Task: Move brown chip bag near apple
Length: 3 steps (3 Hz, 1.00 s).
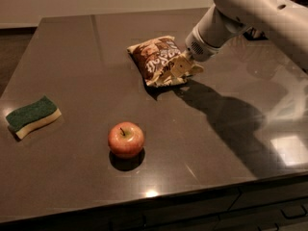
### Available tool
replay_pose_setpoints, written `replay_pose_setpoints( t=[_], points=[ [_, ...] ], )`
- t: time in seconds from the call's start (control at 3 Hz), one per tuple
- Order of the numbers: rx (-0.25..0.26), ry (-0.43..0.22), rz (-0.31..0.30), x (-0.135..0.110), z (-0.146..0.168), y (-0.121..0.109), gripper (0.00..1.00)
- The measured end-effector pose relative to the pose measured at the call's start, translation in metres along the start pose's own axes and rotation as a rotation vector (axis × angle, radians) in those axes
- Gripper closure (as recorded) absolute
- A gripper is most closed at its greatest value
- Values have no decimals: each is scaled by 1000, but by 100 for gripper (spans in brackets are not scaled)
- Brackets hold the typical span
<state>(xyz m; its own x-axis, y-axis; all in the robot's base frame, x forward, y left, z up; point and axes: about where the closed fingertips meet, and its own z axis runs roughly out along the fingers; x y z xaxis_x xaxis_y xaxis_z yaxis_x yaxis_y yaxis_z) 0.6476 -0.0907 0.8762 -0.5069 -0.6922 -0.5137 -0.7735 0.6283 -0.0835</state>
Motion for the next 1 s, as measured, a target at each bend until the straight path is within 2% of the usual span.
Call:
replay_pose_setpoints(
  t=[0.33,0.67,1.0],
  points=[
    [-56,-36,-72,0,-7,13,93],
    [-166,-89,-204,7,-23,41,100],
    [-262,-130,-336,22,-41,64,100]
  ],
)
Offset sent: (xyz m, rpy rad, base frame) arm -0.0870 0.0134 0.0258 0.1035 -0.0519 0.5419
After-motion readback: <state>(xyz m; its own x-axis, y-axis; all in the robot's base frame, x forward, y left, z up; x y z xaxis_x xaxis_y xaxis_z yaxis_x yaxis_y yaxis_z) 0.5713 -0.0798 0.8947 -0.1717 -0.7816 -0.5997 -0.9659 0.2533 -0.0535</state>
